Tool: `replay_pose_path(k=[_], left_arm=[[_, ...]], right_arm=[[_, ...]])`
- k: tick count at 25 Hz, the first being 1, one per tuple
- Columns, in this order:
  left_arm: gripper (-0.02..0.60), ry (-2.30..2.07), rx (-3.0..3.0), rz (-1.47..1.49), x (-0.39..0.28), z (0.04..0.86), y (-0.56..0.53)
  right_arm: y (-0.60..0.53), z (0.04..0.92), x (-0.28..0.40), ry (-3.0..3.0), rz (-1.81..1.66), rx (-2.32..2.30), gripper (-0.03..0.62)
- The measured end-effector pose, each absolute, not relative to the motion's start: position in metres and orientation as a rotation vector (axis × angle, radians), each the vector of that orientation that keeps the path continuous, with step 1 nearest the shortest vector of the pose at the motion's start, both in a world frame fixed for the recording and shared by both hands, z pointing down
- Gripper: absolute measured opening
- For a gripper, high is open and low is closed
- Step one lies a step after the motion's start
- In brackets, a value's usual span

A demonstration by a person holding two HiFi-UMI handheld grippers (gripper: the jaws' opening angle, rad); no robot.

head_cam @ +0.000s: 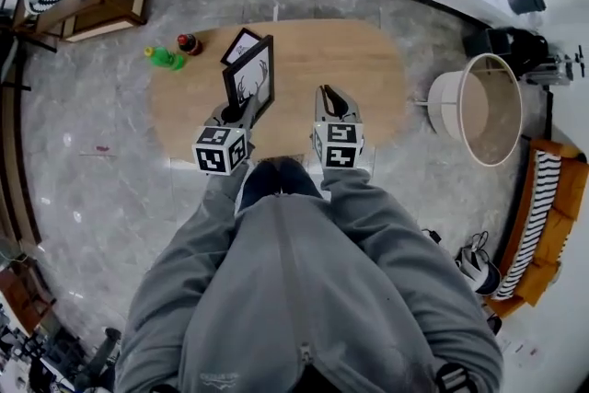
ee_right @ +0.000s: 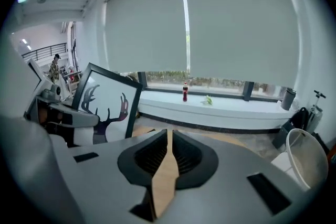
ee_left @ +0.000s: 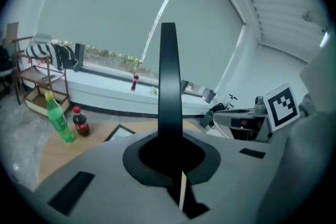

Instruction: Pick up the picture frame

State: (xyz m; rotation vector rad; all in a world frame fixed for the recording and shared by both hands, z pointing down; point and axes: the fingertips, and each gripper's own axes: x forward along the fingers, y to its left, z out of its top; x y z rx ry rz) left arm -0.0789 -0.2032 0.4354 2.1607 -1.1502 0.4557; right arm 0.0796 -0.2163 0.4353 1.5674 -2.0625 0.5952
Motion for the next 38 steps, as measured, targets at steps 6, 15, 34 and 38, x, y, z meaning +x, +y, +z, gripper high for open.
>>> replay_pose_path(k=[6, 15, 34, 38], left_arm=[[0.023, -1.395, 2.248, 0.371, -0.086, 0.339, -0.219], [0.023, -1.741, 2.351, 0.167, -0.103, 0.199, -0.210], [0.023, -1.878, 2.572, 0.026, -0.092, 0.079, -0.137], [0.023, -1.872, 2.593, 0.013, -0.086, 0.075, -0.128]], right_arm=[[-0.225, 0.346, 0.083, -2.179, 0.465, 1.670, 0.037], [-0.216, 0.208, 0.069, -2.410, 0.219, 1.748, 0.031], [-0.147, 0.066, 0.036, -2.625, -0.162, 1.743, 0.031], [-0.138, 0.063, 0.040, -2.633, -0.173, 1.746, 0.031]])
